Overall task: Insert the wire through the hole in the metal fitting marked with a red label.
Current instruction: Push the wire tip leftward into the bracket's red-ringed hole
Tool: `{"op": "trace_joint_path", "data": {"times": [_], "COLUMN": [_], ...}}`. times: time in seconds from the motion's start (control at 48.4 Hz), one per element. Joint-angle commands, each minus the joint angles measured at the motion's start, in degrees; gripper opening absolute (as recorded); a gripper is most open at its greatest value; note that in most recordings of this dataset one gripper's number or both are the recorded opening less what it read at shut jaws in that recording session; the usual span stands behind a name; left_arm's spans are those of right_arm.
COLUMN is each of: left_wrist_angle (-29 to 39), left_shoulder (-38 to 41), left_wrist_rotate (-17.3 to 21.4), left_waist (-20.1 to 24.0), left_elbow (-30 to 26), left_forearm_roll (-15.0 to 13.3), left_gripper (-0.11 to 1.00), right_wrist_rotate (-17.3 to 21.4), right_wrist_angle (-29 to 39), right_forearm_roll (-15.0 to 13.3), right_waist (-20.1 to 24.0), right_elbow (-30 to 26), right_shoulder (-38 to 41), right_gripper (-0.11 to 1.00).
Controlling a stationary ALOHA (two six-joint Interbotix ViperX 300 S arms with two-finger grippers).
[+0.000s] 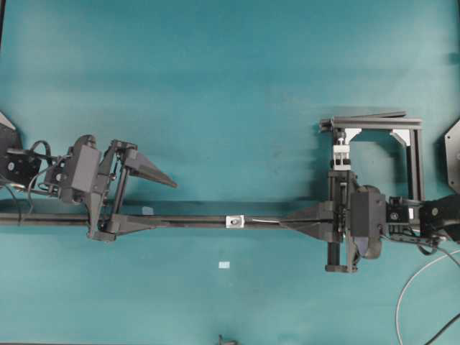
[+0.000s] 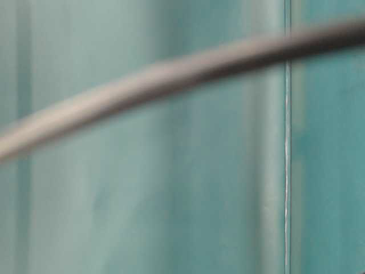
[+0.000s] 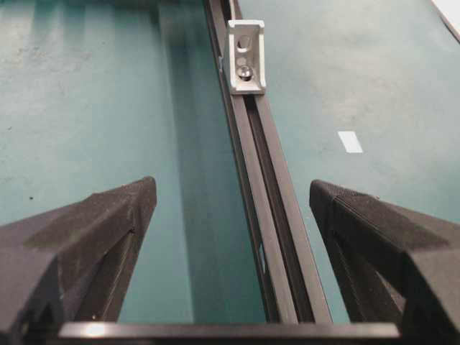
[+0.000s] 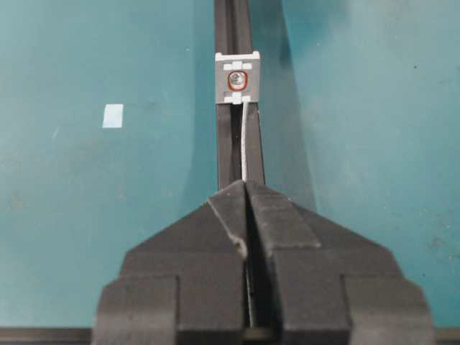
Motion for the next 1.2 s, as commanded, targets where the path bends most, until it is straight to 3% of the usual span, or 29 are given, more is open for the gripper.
{"op": "trace_joint_path", "data": {"times": [0.0,0.951,1.179], "left_wrist_angle": [0.0,0.88,0.97], "left_shoulder": [-1.23,-1.23,-1.23], "left_wrist_rotate": [0.09,0.09,0.09], "left_waist": [-0.26,-0.26,-0.26], "left_elbow": [-0.53,-0.97,-0.97], "left_forearm_roll": [0.18,0.53,0.53], "left_gripper": [0.74,0.74,0.74], "right_wrist_rotate": [-0.18,-1.76,-2.11], "right_wrist_angle": [-0.18,0.26,0.62], "right_forearm_roll": [-0.18,-0.18,-1.32], "right_waist": [-0.09,-1.76,-2.46], "right_elbow": [-1.05,-4.13,-4.75], "right_shoulder": [-0.26,1.85,2.37], "right_gripper": [-0.01,-0.01,-0.01]}}
